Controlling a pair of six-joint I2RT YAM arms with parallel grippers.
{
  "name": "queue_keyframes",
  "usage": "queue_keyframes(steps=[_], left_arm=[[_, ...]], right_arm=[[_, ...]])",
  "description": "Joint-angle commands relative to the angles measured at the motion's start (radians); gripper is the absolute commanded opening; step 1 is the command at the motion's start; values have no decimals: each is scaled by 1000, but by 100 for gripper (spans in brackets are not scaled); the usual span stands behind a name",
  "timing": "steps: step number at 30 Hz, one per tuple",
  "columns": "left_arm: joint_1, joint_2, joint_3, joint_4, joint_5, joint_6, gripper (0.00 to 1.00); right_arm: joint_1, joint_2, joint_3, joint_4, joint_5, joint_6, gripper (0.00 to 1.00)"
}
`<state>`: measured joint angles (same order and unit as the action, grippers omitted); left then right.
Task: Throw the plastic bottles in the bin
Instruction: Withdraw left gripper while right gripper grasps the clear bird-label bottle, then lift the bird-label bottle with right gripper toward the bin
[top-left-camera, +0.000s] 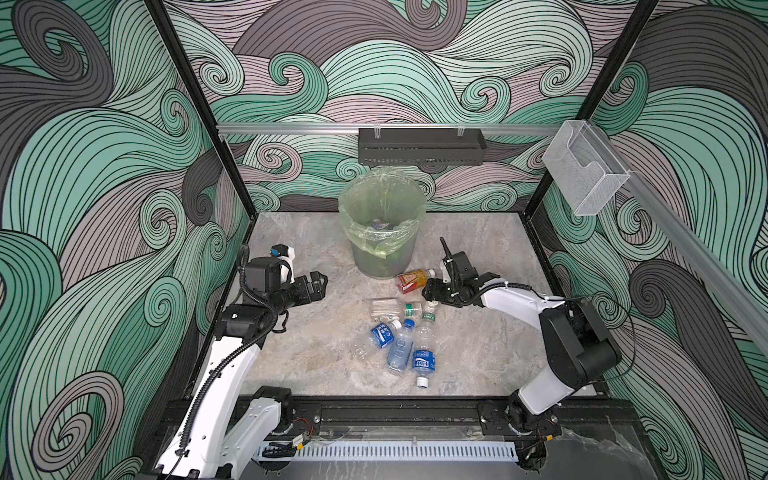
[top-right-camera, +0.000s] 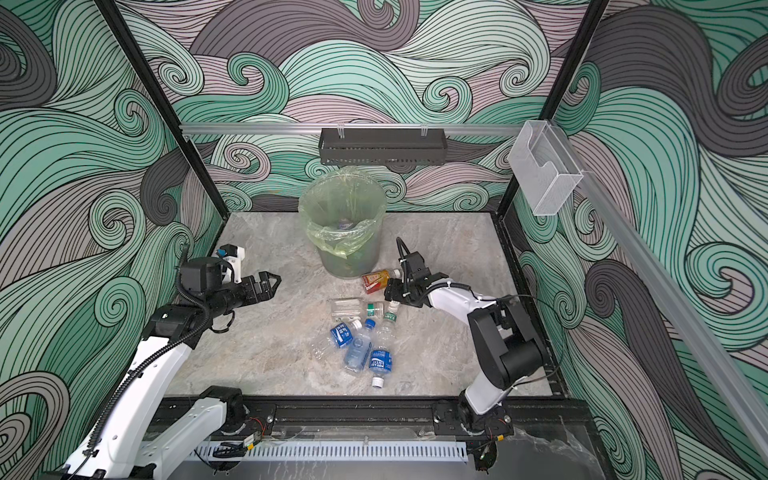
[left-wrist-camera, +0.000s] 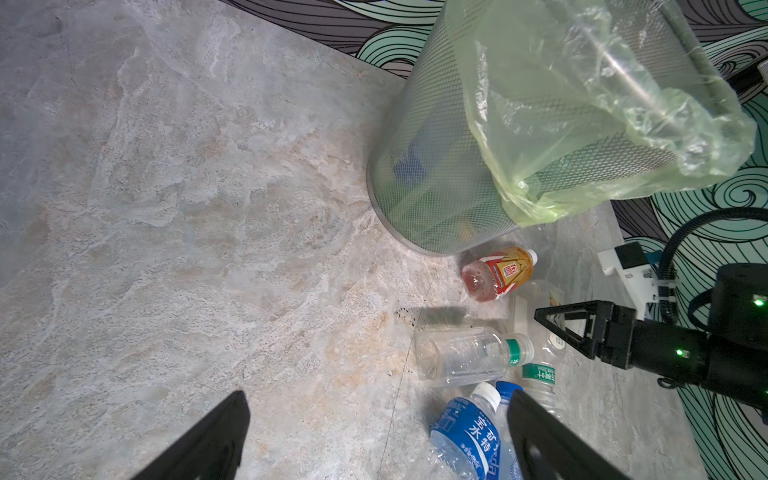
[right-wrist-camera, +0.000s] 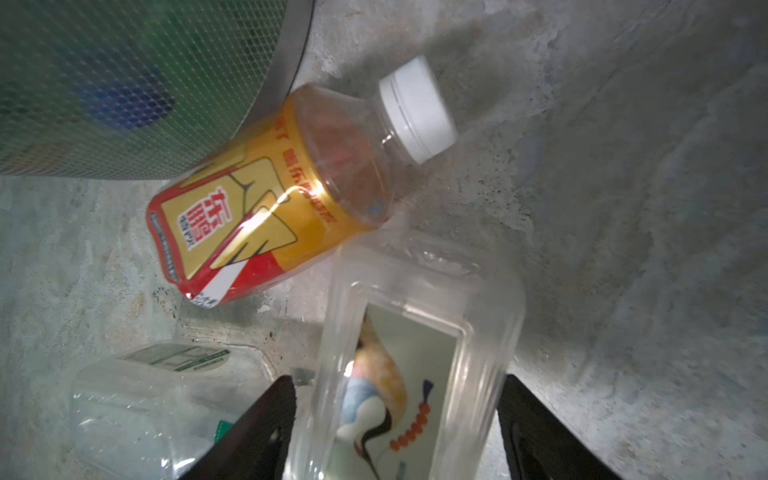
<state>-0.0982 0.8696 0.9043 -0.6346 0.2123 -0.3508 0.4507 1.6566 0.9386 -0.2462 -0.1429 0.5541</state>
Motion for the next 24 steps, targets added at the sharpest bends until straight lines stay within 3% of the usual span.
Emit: queue_keyframes(steps=[1, 9, 24], left_arm=[[9, 9, 12, 6, -7, -7, 99], [10, -1, -22, 12, -24, -5, 99], [14, 12, -47, 28, -31, -11, 99]], right_arm=[[7, 31, 32, -16, 33, -6, 72], [6, 22, 29, -83, 120, -69, 61], [6, -66, -7, -138, 178, -123, 55]])
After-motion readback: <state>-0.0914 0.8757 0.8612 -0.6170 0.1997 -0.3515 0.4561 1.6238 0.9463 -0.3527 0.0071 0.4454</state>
